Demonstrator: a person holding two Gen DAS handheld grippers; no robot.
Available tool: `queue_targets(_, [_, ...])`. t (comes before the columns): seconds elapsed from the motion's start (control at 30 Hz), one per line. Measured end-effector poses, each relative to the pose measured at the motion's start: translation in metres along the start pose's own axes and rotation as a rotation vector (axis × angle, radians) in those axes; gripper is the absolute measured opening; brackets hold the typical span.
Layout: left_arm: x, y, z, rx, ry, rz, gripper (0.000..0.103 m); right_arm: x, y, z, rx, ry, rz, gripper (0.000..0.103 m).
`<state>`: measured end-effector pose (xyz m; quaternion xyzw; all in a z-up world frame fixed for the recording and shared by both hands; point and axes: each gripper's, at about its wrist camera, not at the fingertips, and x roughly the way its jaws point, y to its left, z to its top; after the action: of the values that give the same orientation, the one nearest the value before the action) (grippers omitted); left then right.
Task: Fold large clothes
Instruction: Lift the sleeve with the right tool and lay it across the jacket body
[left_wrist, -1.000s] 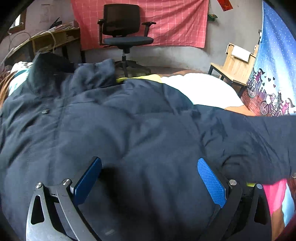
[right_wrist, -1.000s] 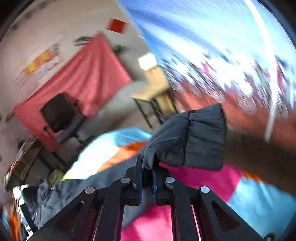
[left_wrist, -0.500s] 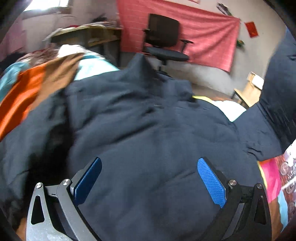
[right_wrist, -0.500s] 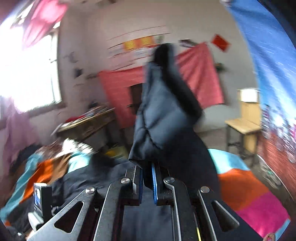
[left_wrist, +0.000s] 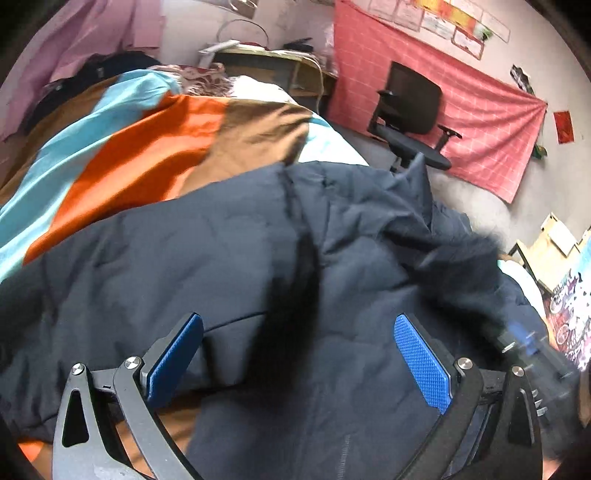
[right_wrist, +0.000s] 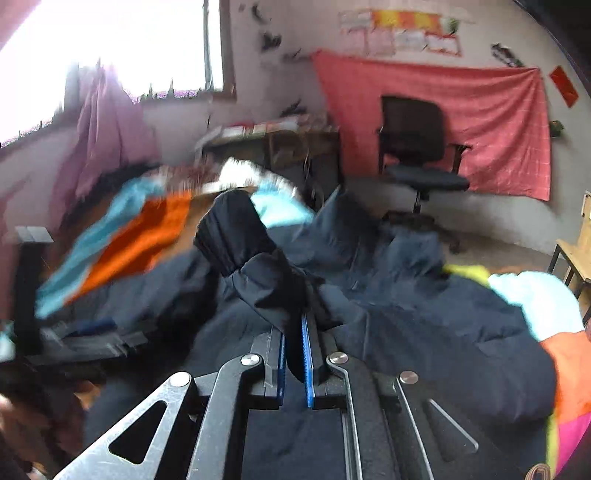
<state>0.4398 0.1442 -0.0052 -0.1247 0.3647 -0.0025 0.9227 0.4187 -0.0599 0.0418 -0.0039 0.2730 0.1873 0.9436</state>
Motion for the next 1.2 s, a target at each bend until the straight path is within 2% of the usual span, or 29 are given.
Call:
queue_targets(0.1, [-0.005,0.002,-0.002,0.001,-0.021,-0.004,0.101,0.026,0.018,-0.025,-0.033,0.080,-0.029,0.011])
queue_targets(0.2, [-0.006,-0.003,-0.001,-0.019,-0.050,-0.051,0.101,0.044,0.024,-0.045,-0.070,0.170,-0.068,0.012])
queue_targets(0.27, [-0.003,-0.010,0.002,-0.026,-0.062,-0.087,0.101,0.051,0.022,-0.053,-0.072,0.231,-0.042,0.022])
queue_targets(0.37, [0.007,-0.025,0.003,-0.011,-0.061,-0.121,0.101,0.045,0.016,-0.056,-0.076,0.275,0.053,0.047])
queue_targets(0.4, [0.012,-0.033,0.002,0.000,-0.054,-0.129,0.101,0.039,0.012,-0.057,-0.078,0.281,0.079,0.066])
queue_targets(0.43, [0.018,-0.040,0.000,0.011,-0.045,-0.132,0.101,0.030,0.006,-0.056,-0.078,0.267,0.106,0.070])
queue_targets(0.53, [0.037,-0.059,-0.009,0.052,-0.009,-0.107,0.101,-0.005,-0.026,-0.058,-0.080,0.220,0.125,0.070])
queue_targets(0.63, [0.058,-0.074,-0.021,0.120,0.021,-0.048,0.101,-0.034,-0.081,-0.056,-0.035,0.151,0.029,0.070])
queue_targets(0.7, [0.071,-0.081,-0.027,0.161,0.040,0.010,0.101,-0.041,-0.124,-0.054,0.039,0.129,-0.087,0.070])
queue_targets(0.73, [0.076,-0.082,-0.029,0.172,0.048,0.032,0.101,-0.042,-0.153,-0.054,0.091,0.123,-0.173,0.066])
queue_targets(0.77, [0.082,-0.083,-0.031,0.179,0.059,0.050,0.101,-0.041,-0.173,-0.054,0.128,0.118,-0.223,0.060])
queue_targets(0.8, [0.089,-0.082,-0.034,0.183,0.075,0.071,0.102,-0.039,-0.186,-0.054,0.154,0.122,-0.249,0.045])
queue_targets(0.87, [0.101,-0.078,-0.039,0.181,0.110,0.089,0.102,-0.026,-0.216,-0.060,0.224,0.172,-0.284,0.037])
queue_targets(0.93, [0.108,-0.072,-0.043,0.169,0.127,0.086,0.102,-0.016,-0.226,-0.069,0.240,0.196,-0.291,0.028])
queue_targets(1.2, [0.114,-0.065,-0.047,0.154,0.146,0.056,0.102,0.012,-0.215,-0.090,0.163,0.242,-0.310,0.029])
